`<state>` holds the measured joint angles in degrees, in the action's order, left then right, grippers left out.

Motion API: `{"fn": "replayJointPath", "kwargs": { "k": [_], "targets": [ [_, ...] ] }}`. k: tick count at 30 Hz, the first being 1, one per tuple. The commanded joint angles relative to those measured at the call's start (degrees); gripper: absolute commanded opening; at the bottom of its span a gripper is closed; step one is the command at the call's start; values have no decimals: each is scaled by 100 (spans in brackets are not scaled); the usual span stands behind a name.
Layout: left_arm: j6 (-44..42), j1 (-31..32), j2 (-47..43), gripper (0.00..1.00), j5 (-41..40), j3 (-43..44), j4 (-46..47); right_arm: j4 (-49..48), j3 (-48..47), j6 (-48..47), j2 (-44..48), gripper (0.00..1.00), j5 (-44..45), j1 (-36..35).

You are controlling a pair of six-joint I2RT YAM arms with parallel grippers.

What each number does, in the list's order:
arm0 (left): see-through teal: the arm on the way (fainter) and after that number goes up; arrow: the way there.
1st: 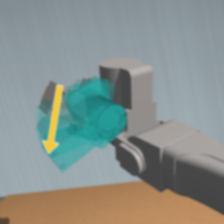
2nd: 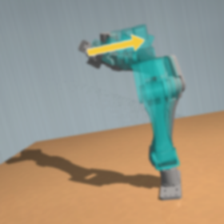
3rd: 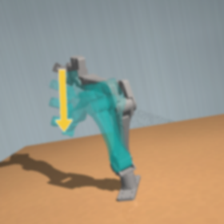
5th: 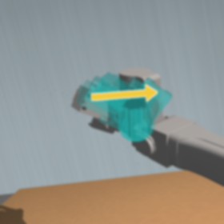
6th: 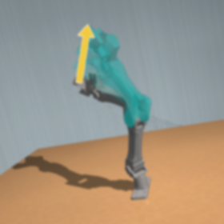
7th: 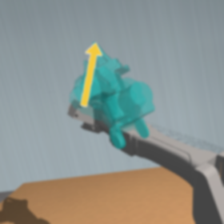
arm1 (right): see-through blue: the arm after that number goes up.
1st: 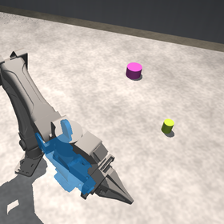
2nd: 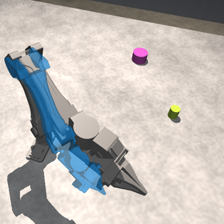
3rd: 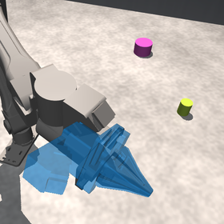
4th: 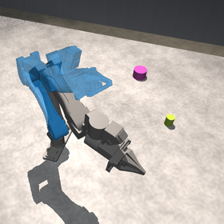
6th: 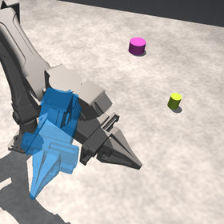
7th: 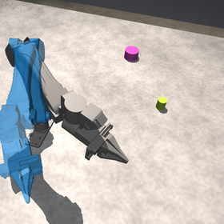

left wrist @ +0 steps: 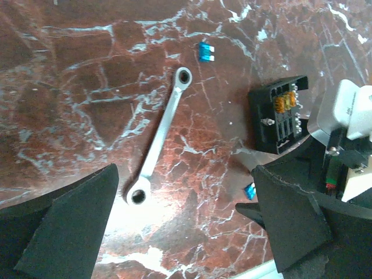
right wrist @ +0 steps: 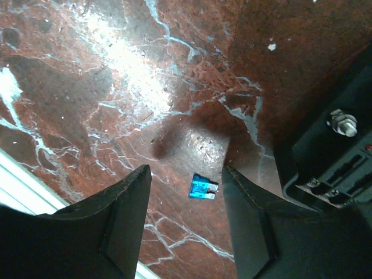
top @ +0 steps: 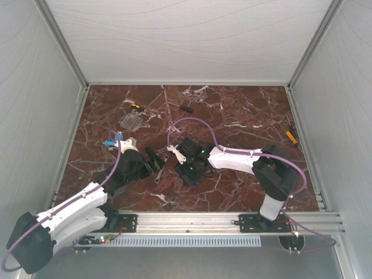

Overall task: Snap on the fuse box
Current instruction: Pick up the fuse from the center of the board.

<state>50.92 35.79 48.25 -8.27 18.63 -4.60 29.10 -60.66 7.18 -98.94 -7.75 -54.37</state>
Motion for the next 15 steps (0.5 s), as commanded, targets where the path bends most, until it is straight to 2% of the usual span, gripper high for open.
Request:
{"fn": "replayJointPath", "kwargs": {
  "k": [1, 6, 15],
  "targets": [
    [-213, -37, -272, 100, -378, -12, -442, -119, -190, -82, -226, 50, -103, -41],
    [-234, -46, -324, 100, -316, -28, -350, 240, -43, 130, -225, 49, -99, -46],
    [-291, -46, -222, 100, -204, 38, -171, 610, 558, 584, 332, 48, -292, -160]
  ]
}}
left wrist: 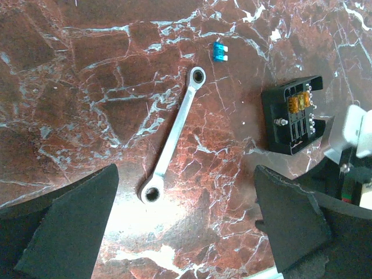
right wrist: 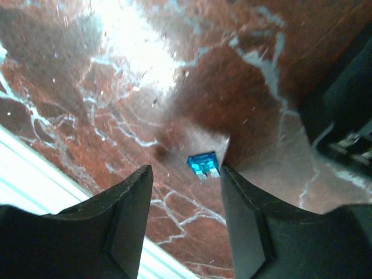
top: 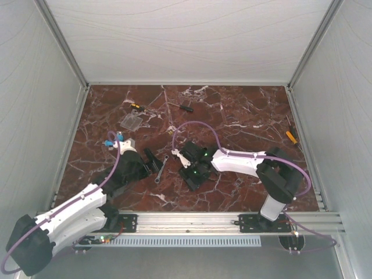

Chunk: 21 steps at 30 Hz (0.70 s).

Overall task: Snap on the fuse box
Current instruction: Pick up the fuse from the center of the board.

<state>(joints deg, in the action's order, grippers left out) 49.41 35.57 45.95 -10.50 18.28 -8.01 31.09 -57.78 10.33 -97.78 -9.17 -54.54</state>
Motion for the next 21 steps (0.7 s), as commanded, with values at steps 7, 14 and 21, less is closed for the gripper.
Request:
{"fn": "replayJointPath", "kwargs": {
  "k": [7, 14, 21],
  "targets": [
    [-136, -24, 18, 99, 33, 97, 203, 594, 180, 360, 388, 47, 449, -469],
    [-73, -24, -112, 100, -27, 88, 123, 809, -395, 788, 307, 45, 1719, -530],
    [-19, -24, -183, 100, -216, 69, -32, 852, -577, 1112, -192, 42, 1582, -584]
  ]
}}
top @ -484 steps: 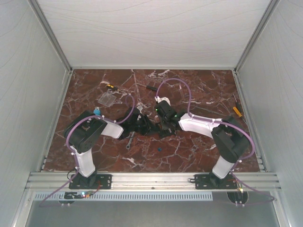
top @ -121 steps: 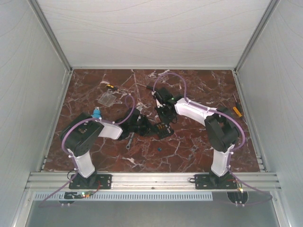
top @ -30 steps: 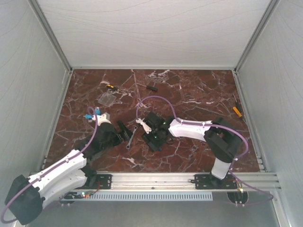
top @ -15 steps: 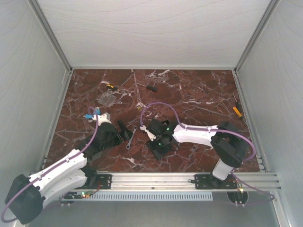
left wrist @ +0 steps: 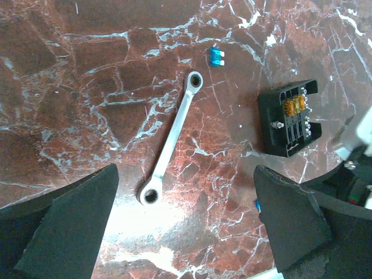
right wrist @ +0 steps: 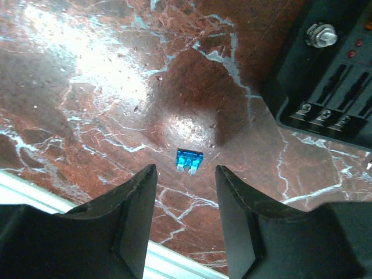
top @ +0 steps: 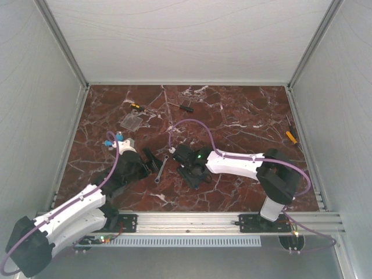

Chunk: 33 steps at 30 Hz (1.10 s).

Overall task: Snap on the fuse box
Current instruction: Pick up the fuse from the center of the board.

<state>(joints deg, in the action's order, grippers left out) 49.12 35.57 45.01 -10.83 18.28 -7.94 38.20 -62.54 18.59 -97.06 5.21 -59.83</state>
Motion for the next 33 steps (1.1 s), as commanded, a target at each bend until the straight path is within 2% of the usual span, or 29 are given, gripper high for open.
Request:
{"fn": "replayJointPath", "kwargs": {
  "k": [1, 8, 14, 33],
  "targets": [
    [14, -24, -94, 100, -205, 84, -78, 148, -131, 300, -323, 41, 150, -55],
    [15, -24, -202, 99, -253, 97, -137, 146, -222, 362, -519, 37, 186, -55],
    [24, -24, -162, 99, -191, 105, -131, 251, -254, 438, -637, 29, 227, -61],
    [-29, -24, 197, 100, 87, 184, 26, 427, -253, 1083, -1062, 25, 420, -89]
  ]
}}
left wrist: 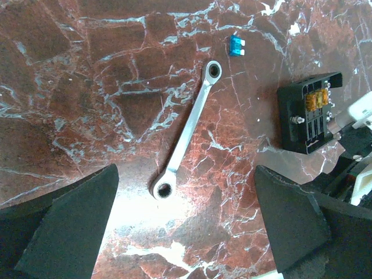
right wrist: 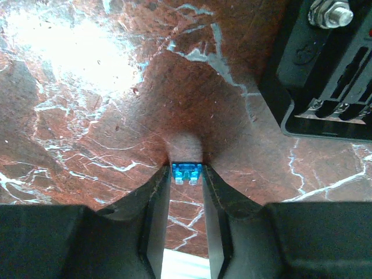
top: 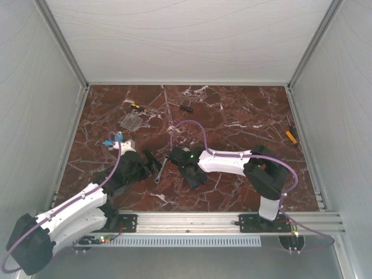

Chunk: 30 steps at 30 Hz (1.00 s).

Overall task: Snap on the fuse box
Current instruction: Pick up the fuse from the center of the board.

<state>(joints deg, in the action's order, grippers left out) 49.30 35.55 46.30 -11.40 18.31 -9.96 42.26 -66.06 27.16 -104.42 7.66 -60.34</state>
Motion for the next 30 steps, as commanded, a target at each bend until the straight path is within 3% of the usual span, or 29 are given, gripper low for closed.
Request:
{"fn": "replayJointPath", "kwargs": {
  "k": [1, 8, 19, 24, 30],
  "targets": [
    [-51, -22, 83, 100, 164, 176, 251, -31, 133, 228, -332, 24, 149, -34],
    [-231, -22, 92, 100, 492, 77, 602, -191, 277, 165, -262, 17, 311, -3],
    [-404, 279, 74, 93, 1267, -390, 2200, -757, 657, 211, 1325, 14, 260, 563],
    [-457, 705, 125, 89, 1012, -614, 3167, -987, 774, 382, 1988, 13, 218, 858],
    [-916, 1634, 449, 80, 8, -611, 4166, -1607, 1197, 952, 2965, 13, 289, 1034]
  ]
}}
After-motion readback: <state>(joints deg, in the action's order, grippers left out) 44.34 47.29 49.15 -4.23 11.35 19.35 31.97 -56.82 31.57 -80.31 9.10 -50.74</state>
